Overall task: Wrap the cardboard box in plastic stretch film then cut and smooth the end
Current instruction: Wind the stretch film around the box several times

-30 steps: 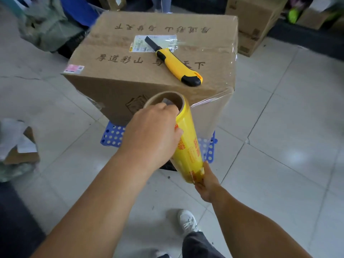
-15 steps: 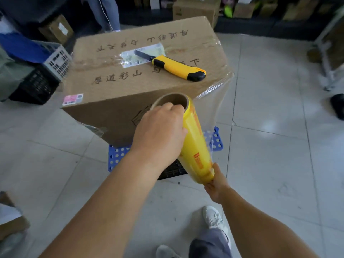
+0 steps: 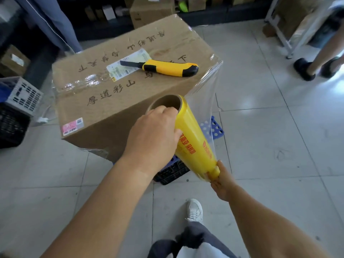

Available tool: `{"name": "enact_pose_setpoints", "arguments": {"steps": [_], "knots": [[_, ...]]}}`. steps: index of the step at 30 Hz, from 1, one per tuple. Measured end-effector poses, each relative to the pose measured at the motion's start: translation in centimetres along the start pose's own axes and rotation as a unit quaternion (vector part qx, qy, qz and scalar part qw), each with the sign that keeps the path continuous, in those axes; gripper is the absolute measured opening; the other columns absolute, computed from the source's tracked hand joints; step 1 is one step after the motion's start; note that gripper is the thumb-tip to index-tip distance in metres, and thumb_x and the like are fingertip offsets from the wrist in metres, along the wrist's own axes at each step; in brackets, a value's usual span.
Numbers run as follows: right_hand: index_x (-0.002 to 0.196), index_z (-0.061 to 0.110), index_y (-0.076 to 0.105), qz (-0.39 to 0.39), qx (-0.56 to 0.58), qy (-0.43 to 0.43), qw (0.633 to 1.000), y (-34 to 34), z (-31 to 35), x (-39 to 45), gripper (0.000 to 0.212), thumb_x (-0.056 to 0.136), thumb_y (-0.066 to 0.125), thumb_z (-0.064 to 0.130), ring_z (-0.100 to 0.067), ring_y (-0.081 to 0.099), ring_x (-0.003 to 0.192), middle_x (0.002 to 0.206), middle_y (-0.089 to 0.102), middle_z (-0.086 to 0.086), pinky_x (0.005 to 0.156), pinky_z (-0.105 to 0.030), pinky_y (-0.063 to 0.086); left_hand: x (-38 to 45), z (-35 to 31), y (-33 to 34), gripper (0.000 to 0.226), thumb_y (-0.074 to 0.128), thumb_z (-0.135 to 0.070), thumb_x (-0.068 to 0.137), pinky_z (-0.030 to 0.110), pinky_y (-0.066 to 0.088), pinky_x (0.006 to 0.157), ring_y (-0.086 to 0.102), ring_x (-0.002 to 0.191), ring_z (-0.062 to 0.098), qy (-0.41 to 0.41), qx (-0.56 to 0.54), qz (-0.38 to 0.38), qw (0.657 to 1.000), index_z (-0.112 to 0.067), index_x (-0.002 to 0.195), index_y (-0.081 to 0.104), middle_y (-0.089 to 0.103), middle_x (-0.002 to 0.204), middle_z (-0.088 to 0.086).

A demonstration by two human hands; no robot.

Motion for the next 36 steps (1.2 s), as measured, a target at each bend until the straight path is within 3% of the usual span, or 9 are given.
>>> {"name": "enact_pose_setpoints", "arguments": {"steps": [5, 10, 13, 14, 16, 20, 25, 32, 36], "knots": [[0.147, 0.021, 0.032, -0.03, 0.022, -0.017, 0.999, 0.6, -1.4, -1.2, 0.075, 0.088, 0.045, 0.064, -0.021, 0.04, 0.134, 0.147, 0.04, -0.006, 0.115, -0.035, 0.029, -0.5, 1.7, -0.6, 0.028, 0.054, -0.032, 0.089, 0.035, 0.045, 0.075, 0.053, 0.095, 0.021, 0.034, -0.019, 0.004, 0.999, -0.017, 0.112, 0.054, 0.057, 0.104, 0.0], [0.141, 0.016, 0.04, -0.066, 0.07, -0.041, 0.994, 1.8, -4.1, -2.7, 0.063, 0.093, 0.043, 0.057, -0.02, 0.044, 0.129, 0.138, 0.048, -0.004, 0.114, -0.035, 0.029, -1.5, 3.7, -0.6, 0.024, 0.054, -0.033, 0.088, 0.035, 0.046, 0.075, 0.054, 0.091, 0.02, 0.087, -0.031, 0.022, 0.995, -0.017, 0.106, 0.055, 0.057, 0.097, -0.001], [0.12, 0.021, 0.053, -0.073, 0.105, -0.04, 0.991, 3.6, -6.7, -3.1, 0.052, 0.089, 0.044, 0.062, -0.011, 0.054, 0.087, 0.102, 0.059, 0.0, 0.078, -0.022, 0.046, -2.1, 4.7, -1.3, 0.025, 0.053, -0.032, 0.089, 0.034, 0.045, 0.077, 0.053, 0.094, 0.021, 0.13, -0.04, 0.026, 0.99, -0.016, 0.108, 0.054, 0.057, 0.102, -0.001], [0.11, 0.024, 0.054, -0.072, 0.115, -0.04, 0.99, 4.4, -7.4, -3.5, 0.044, 0.09, 0.043, 0.062, -0.008, 0.047, 0.072, 0.088, 0.055, 0.002, 0.062, -0.018, 0.042, -2.4, 5.2, -1.5, 0.025, 0.052, -0.032, 0.09, 0.033, 0.043, 0.078, 0.053, 0.095, 0.02, 0.141, -0.043, 0.028, 0.989, -0.016, 0.109, 0.054, 0.057, 0.103, -0.001], [0.098, 0.027, 0.055, -0.077, 0.134, -0.047, 0.987, 5.7, -8.6, -4.2, 0.037, 0.092, 0.04, 0.061, -0.008, 0.038, 0.06, 0.073, 0.046, 0.006, 0.05, -0.016, 0.032, -2.8, 5.9, -1.9, 0.026, 0.052, -0.032, 0.09, 0.032, 0.041, 0.076, 0.052, 0.094, 0.02, 0.159, -0.042, 0.029, 0.986, -0.015, 0.11, 0.054, 0.056, 0.103, 0.0], [0.114, 0.021, 0.058, -0.114, 0.156, -0.053, 0.98, 7.0, -11.5, -5.3, 0.049, 0.089, 0.047, 0.062, -0.008, 0.041, 0.061, 0.083, 0.054, 0.004, 0.053, -0.017, 0.035, -3.9, 7.7, -2.7, 0.019, 0.053, -0.032, 0.089, 0.028, 0.033, 0.066, 0.044, 0.078, 0.017, 0.18, -0.029, 0.022, 0.983, -0.015, 0.098, 0.054, 0.05, 0.087, -0.002], [0.13, 0.019, 0.052, -0.119, 0.158, -0.04, 0.979, 8.1, -14.9, -6.3, 0.066, 0.084, 0.051, 0.066, -0.01, 0.05, 0.079, 0.122, 0.054, -0.001, 0.058, -0.019, 0.041, -5.7, 9.7, -3.2, 0.017, 0.055, -0.031, 0.088, 0.029, 0.032, 0.064, 0.04, 0.075, 0.016, 0.18, -0.022, 0.017, 0.983, -0.015, 0.094, 0.054, 0.046, 0.085, -0.003], [0.122, 0.017, 0.057, -0.102, 0.166, -0.051, 0.979, 9.9, -18.2, -6.9, 0.063, 0.082, 0.054, 0.065, -0.01, 0.041, 0.067, 0.099, 0.058, -0.004, 0.055, -0.019, 0.036, -8.4, 11.9, -4.2, 0.028, 0.058, -0.031, 0.087, 0.031, 0.034, 0.068, 0.055, 0.091, 0.027, 0.156, -0.006, 0.002, 0.988, -0.011, 0.108, 0.056, 0.059, 0.103, 0.008], [0.124, 0.019, 0.052, -0.102, 0.163, -0.048, 0.98, 11.4, -19.7, -7.3, 0.065, 0.08, 0.057, 0.066, -0.01, 0.041, 0.065, 0.104, 0.056, -0.006, 0.054, -0.018, 0.039, -9.2, 13.3, -4.9, 0.036, 0.058, -0.03, 0.087, 0.033, 0.035, 0.071, 0.054, 0.1, 0.03, 0.146, 0.004, -0.008, 0.989, -0.009, 0.117, 0.054, 0.058, 0.112, 0.011]]}}
Point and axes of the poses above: each hand's wrist, its own x-axis towards the middle knuckle, its own y-axis out of the palm, z = x × y, the point moved 9 cm from there along x, towards the middle knuckle
